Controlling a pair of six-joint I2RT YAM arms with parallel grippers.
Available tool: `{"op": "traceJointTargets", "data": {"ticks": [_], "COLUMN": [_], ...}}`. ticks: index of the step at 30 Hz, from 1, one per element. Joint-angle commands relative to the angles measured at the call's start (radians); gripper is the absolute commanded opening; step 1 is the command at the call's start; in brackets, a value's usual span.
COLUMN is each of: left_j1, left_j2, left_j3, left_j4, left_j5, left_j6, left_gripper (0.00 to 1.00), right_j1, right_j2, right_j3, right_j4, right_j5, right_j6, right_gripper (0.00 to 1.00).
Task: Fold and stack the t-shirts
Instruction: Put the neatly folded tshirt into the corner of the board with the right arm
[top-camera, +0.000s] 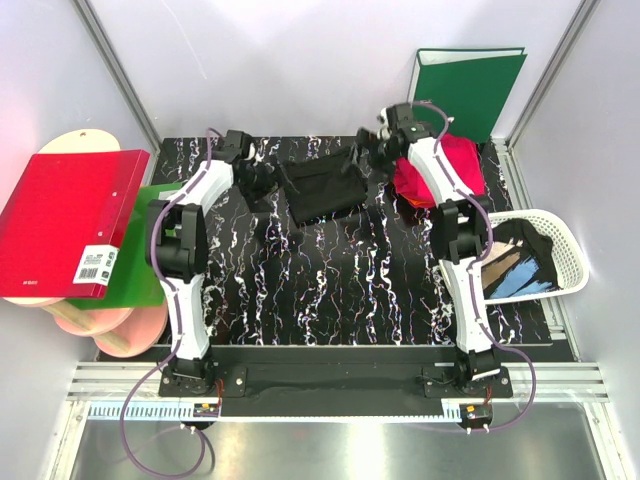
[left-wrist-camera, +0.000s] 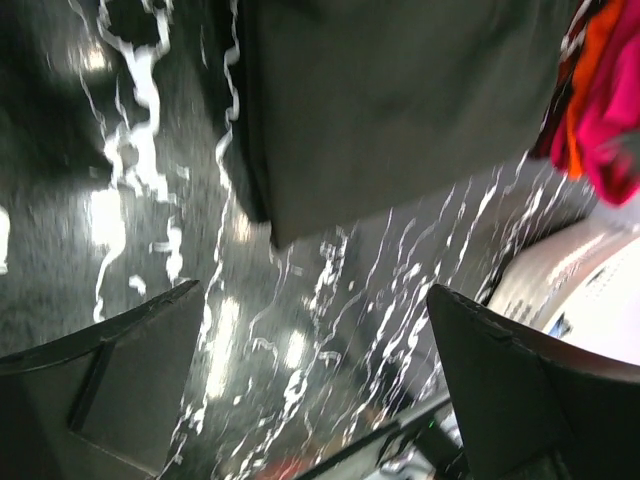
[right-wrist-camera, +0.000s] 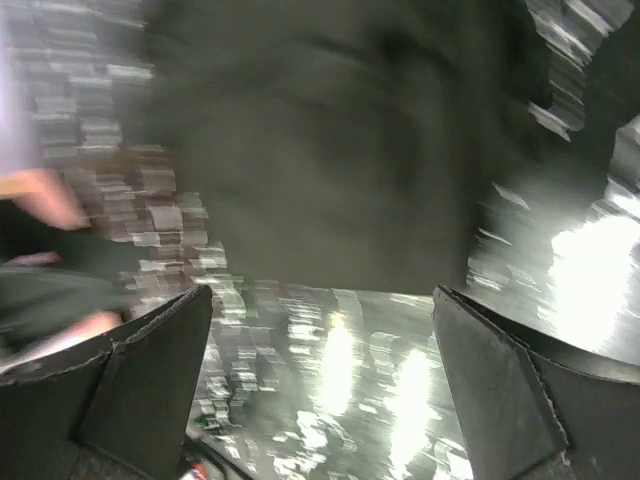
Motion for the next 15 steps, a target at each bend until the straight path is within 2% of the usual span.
{"op": "traceJointTargets", "data": {"ticks": [1,8,15], "left_j1": [-0.006,-0.029,-0.041], "left_j2": [0.063,0.144,0.179], "left_j3": [0.087,0.153,0.182], "left_j4": [0.032,0.003,-0.005], "left_j5": [-0.068,-0.103,-0.082], "left_j6": [-0.073,-0.055,-0.052], "left_gripper": [0.99,0.99,0.99], "right_j1": [-0.03,-0.016,-0.004], "right_j2": [0.014,0.069,0.138], "right_j3": [-0.003,0.017,0.074], "right_j4": [-0.172,-0.18,-0.152], "right_j5": [0.191,0.228,0.162], "right_j6": [-0.074,-0.095,-0.057], "right_gripper": [0.98,0.98,0.97]}}
